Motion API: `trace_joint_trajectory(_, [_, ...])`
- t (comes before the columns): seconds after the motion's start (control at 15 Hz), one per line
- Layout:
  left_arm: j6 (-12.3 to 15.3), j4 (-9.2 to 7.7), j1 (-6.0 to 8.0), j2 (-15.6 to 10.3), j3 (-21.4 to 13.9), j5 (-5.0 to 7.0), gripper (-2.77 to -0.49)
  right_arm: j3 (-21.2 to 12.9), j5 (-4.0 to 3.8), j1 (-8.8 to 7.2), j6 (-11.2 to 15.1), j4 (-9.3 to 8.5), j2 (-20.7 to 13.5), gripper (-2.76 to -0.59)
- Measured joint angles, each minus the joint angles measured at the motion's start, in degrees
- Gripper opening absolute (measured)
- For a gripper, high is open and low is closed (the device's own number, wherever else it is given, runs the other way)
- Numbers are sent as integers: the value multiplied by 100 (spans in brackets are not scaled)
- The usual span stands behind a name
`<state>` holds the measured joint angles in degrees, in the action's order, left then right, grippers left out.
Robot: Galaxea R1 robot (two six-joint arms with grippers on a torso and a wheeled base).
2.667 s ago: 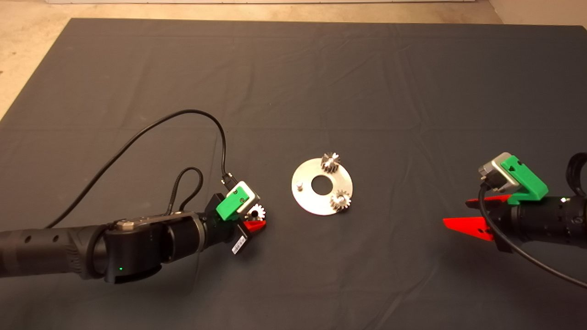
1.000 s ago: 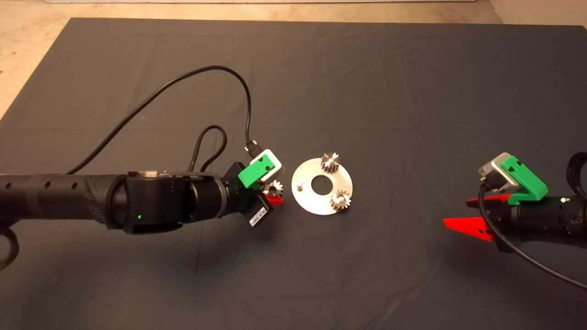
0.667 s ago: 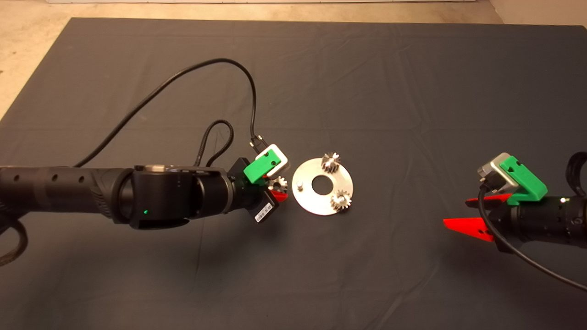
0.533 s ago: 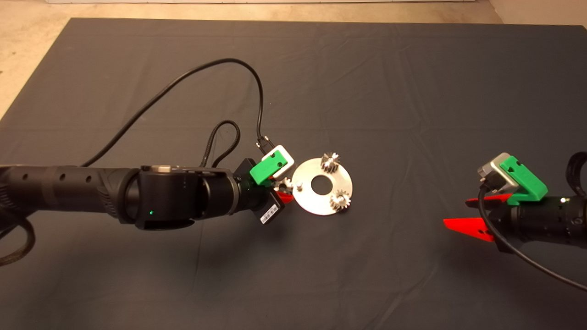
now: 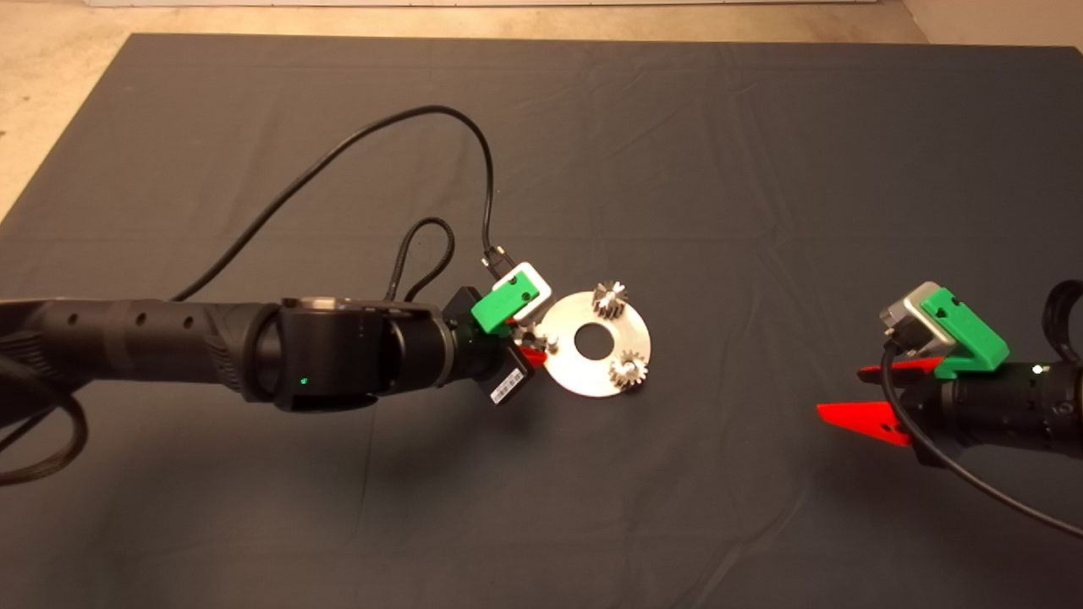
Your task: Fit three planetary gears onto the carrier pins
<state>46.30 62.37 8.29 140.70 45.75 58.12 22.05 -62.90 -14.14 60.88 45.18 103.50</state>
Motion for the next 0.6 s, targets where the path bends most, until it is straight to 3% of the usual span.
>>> trace_joint_trajectory(0.6, [-5, 0, 0, 246, 322, -7, -256, 0, 0, 0, 0, 0, -17, -158])
